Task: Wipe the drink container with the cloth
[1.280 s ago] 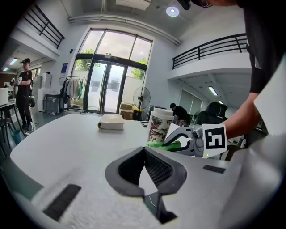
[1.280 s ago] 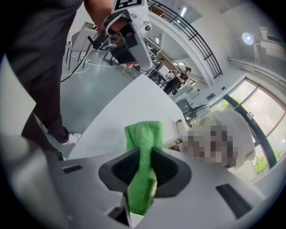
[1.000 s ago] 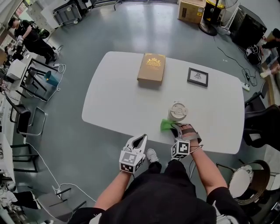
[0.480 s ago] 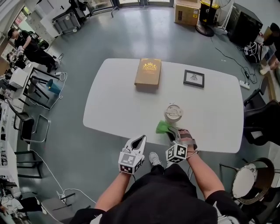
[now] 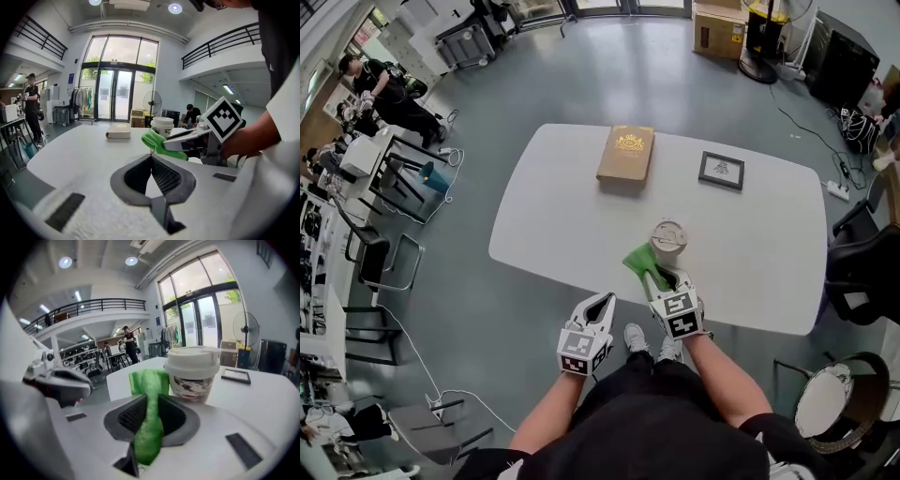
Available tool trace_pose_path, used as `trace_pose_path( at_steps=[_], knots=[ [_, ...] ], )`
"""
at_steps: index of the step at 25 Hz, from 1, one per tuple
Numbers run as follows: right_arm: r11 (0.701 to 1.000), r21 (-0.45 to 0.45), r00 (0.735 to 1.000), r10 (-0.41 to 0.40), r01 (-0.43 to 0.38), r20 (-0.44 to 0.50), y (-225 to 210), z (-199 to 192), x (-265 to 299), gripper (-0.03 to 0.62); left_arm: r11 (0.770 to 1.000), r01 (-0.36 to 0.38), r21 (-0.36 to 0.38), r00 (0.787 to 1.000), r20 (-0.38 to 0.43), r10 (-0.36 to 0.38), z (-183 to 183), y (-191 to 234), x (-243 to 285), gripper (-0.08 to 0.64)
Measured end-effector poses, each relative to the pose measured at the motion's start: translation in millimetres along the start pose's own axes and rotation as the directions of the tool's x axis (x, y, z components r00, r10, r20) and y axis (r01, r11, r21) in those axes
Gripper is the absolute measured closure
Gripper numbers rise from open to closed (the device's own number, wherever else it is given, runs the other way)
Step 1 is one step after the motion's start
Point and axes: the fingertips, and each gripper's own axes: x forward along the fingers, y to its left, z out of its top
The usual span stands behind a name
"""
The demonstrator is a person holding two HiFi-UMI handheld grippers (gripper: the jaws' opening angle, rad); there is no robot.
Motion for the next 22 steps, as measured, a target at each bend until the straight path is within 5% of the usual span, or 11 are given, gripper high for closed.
trace_pose_path(
  at_steps=[3,7,17,22],
  knots=[
    [0.985,0.171,0.998,0.029,-0.038,0.053,-6,9,2,0.508,0.999,-0.041,-0.017,0.999,0.002,0.041,-2,-2,-7,0.548],
    [0.929,0.364,0.988,0.010,-0.065,0.151,-17,19,-2,0.508,0.998,-0.062,-0.029,0.998,-0.011,0.062,-11,-5,-15,0.548],
    [0.849,0.528,0.975,-0.121,0.006,0.184,-21,14,7,0.508,1.000,0.006,-0.012,1.000,0.022,-0.006,6,14,-2,0.548],
    [0.776,0.628,0.963,-0.214,0.066,0.164,-23,8,15,0.512,0.997,0.071,0.003,0.997,0.026,-0.072,12,33,1,0.548]
  ],
)
